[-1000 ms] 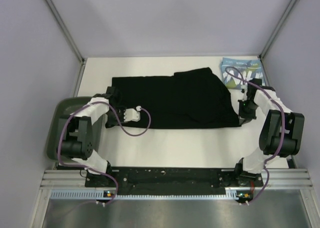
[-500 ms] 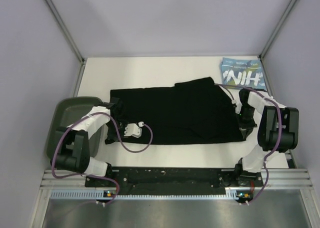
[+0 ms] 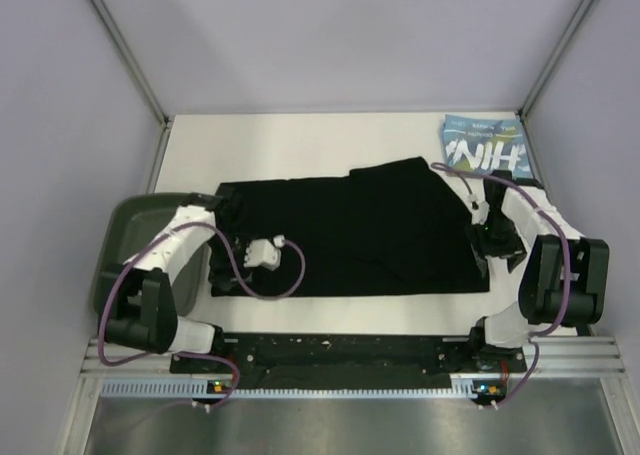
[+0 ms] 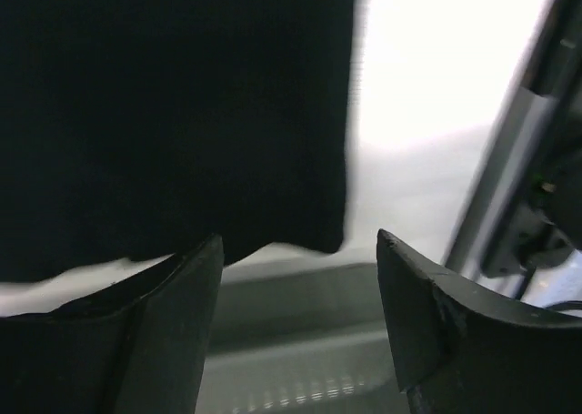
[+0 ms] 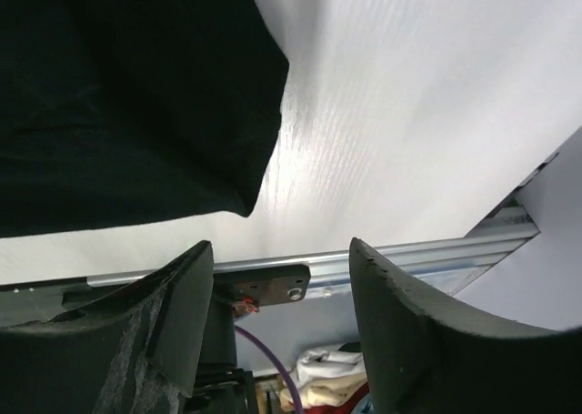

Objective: Fold and stack the t-shirts
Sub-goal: Fold the flattened tshirt in 1/3 of the way, then grap the side of the flattened tshirt furthest away from the robot with both arms

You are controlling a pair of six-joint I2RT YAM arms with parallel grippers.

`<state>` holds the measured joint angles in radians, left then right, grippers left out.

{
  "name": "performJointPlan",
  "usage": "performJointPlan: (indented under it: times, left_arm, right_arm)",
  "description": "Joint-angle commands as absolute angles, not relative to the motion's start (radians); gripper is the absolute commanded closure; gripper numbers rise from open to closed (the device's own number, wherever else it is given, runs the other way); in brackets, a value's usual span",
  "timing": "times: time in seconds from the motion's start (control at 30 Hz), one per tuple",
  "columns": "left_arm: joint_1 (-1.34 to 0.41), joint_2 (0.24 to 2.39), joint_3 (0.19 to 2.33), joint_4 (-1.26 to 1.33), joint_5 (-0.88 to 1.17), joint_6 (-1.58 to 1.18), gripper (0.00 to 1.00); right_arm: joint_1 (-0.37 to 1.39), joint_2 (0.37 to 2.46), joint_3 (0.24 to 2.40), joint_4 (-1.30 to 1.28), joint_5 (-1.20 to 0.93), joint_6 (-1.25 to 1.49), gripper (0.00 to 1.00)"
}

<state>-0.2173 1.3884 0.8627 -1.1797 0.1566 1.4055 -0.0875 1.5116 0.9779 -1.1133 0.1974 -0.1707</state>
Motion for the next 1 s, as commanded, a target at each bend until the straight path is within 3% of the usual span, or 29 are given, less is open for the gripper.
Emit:
performJointPlan:
  times: [0.0,0.13,0.27,0.5,0.8,0.97]
  left_arm:
    - [-0.109,1.393,1.194,-1.129,0.323,1.219,0.27]
    - [-0.038,1.505,1.330,-1.080,0.341,1.063,0.49]
    - [-0.032,1.572,1.317,-0.864,0.249,0.910,0.46]
    - [0.040,1.843,1.676,-0.836,0.213,0.523,0.37]
    - [0.052,2.198,2.051,-0.992,0.100,0.351,0.37]
    - [0.052,2.295,2.109,-0.999,0.068,0.351,0.37]
  right_arm:
    - [-0.068,1.448,1.149,-1.115,0.152,-0.133,0.39]
    - [-0.014,1.367,1.288,-1.033,0.091,-0.164,0.39]
    - [-0.006,1.328,1.362,-0.795,-0.191,-0.155,0.40]
    - [-0.006,1.566,1.495,-0.462,-0.340,0.030,0.46]
    - [-0.006,2.064,1.871,-0.501,-0.305,0.162,0.45]
    - [-0.006,2.261,2.045,-0.575,-0.310,0.204,0.44]
